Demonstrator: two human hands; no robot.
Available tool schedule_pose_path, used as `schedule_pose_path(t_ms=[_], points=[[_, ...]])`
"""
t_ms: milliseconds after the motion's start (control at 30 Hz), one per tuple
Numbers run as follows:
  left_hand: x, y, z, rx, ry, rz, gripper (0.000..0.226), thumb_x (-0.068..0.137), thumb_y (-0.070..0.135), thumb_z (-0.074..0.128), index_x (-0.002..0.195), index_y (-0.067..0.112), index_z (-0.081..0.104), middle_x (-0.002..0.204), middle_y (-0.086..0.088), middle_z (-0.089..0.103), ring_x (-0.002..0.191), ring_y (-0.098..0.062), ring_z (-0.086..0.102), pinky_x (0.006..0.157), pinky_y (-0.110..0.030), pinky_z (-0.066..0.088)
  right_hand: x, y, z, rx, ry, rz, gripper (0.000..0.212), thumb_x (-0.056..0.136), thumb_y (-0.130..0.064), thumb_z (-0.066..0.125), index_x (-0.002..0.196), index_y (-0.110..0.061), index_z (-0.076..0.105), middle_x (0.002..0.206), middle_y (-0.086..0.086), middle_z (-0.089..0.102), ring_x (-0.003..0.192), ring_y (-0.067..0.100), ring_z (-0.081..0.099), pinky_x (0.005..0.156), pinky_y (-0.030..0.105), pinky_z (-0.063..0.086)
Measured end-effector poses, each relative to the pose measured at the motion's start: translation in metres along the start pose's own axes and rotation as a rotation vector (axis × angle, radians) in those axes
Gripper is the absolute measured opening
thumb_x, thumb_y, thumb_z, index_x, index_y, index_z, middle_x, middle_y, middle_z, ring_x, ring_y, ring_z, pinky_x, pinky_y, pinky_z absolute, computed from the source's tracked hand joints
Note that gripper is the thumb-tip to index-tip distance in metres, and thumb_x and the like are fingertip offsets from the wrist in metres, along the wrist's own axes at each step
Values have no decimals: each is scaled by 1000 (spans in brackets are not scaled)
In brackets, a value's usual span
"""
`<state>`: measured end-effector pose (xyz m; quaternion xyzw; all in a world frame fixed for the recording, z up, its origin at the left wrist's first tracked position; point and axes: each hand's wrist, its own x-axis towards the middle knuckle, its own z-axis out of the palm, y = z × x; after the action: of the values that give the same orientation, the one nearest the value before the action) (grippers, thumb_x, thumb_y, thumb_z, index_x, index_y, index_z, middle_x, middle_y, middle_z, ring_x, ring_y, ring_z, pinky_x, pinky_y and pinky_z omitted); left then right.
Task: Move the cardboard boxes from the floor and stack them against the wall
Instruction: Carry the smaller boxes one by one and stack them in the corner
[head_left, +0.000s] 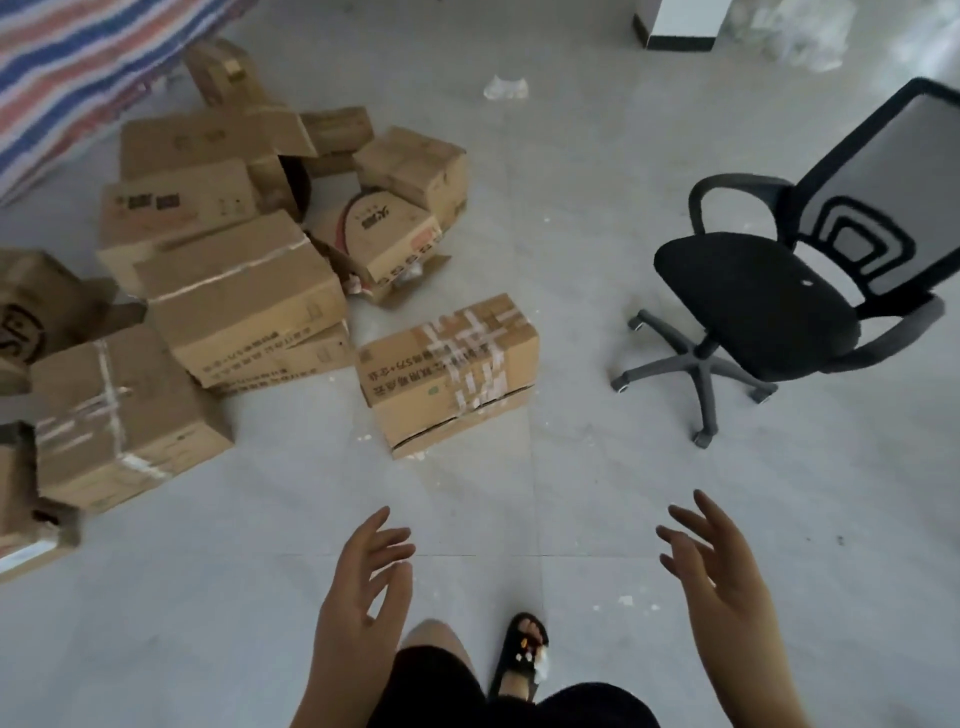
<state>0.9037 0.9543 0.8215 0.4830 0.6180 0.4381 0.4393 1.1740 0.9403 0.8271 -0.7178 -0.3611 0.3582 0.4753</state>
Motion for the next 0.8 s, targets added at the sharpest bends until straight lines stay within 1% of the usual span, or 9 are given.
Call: schedule_pose_path(t_ms=[100,167,267,367,467,533,667,733,800], points=[[47,8,18,-7,64,-52,55,78,20,54,99,70,51,103,23,65,93,-1,65,79,-9,49,64,-17,21,-30,-91,10,41,92,-20,55,114,-53,48,113,-23,63,104,7,63,87,34,51],[79,7,25,-9,89,-94,62,84,11,59,97,71,51,104,23,65,92,0,65,78,-8,48,101,-26,42,-43,-146,13,42,92,-17,55,116,-50,48,112,-19,64,104,8,64,86,35,53],[137,4,35,4,114,-155,76,89,-4,53,93,72,51,103,19,66,91,4,63,76,-5,47,159,-36,80,-68,-219,5,41,92,-16,54,122,-43,47,116,-13,63,104,9,63,89,35,51],[215,7,45,15,122,-178,64,90,-3,52,99,60,55,98,11,67,90,6,62,73,-2,45,225,-53,120,-87,-244,-6,41,92,-17,54,126,-39,46,118,-13,62,103,7,63,90,37,52],[295,20,48,8,101,-184,45,92,0,50,110,42,47,103,10,63,90,9,60,72,-2,45,286,-75,156,-91,-250,2,39,93,-19,53,124,-42,45,118,-14,61,104,9,62,90,38,52],[346,34,46,41,87,-185,44,92,0,50,111,40,46,106,10,61,90,9,59,73,-4,46,322,-96,180,-95,-252,15,39,92,-19,53,121,-44,45,117,-13,62,104,10,63,89,38,52],[424,35,46,102,34,-254,38,94,7,51,113,39,45,106,13,59,94,14,55,73,-15,48,387,-120,223,-137,-315,49,39,94,-18,52,128,-34,45,115,-16,61,103,9,62,89,31,51],[457,19,45,154,24,-325,35,94,10,51,120,33,44,107,15,57,93,16,54,73,-17,47,421,-122,243,-182,-365,69,35,95,-18,50,123,-38,46,112,-20,60,101,6,62,87,28,50],[487,-8,45,199,37,-422,37,94,11,51,128,26,44,108,12,57,92,6,58,73,-18,47,455,-113,264,-245,-428,107,33,96,-18,49,119,-41,48,109,-23,60,100,5,62,86,27,49]])
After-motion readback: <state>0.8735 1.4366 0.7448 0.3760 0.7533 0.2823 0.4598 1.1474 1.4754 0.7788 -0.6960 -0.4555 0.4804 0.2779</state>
